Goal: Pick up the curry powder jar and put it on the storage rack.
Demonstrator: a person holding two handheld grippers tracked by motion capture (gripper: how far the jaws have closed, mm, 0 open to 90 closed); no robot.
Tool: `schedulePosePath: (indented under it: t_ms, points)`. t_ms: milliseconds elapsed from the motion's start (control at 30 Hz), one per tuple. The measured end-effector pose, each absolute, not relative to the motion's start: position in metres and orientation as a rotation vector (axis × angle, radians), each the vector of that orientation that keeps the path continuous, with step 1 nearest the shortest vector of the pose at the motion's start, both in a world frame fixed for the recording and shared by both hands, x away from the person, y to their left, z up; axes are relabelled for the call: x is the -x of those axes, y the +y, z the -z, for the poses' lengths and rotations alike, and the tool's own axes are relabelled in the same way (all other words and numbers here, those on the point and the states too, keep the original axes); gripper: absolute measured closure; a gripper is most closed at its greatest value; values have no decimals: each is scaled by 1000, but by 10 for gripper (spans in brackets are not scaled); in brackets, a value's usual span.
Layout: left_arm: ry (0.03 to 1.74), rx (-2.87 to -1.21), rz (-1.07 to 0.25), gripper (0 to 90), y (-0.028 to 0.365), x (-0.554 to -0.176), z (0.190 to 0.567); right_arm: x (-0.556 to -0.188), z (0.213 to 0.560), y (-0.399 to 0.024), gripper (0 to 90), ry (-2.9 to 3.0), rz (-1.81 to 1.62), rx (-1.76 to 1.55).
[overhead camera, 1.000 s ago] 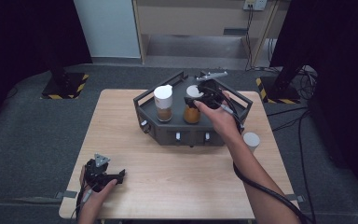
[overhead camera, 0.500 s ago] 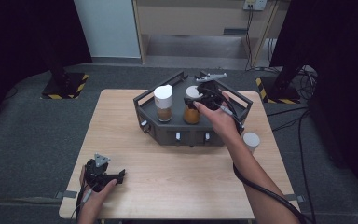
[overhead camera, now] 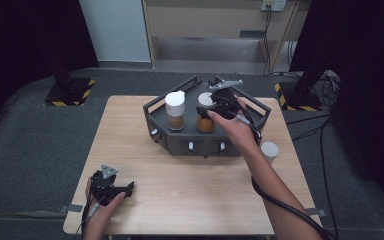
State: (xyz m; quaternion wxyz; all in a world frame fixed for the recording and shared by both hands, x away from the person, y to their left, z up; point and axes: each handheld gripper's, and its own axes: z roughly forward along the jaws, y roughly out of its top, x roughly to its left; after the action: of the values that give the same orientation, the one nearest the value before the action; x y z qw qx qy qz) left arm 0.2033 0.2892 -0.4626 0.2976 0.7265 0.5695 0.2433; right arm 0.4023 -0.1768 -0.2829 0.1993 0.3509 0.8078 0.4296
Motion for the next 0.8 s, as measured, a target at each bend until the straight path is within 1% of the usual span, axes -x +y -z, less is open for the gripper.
schedulePosePath:
  t_ms: [33,100,133,300,467,800]
  points:
    - [1514,-1931,-647,0,289,-203,463,-402,283,-177,214,2259,-1201,-981]
    - [1514,-1931,-647,0,289,-203,463,-400,282,-179,171,2258,-1199,-971]
    - [1514,-1931,-647,0,289,-203,463,-400,282,-179,171,2258,-1199,-971]
    - [1514,-1931,-647,0,289,-203,463,-395,280,-187,108,2252,-1222,-948]
    - [1513,-1931,-647,0,289,-203,463,-388,281,-196,86,2248,-1238,-933]
    - [1514,-1931,-647,0,289,-203,463,-374,287,-216,77,2239,-1241,-922]
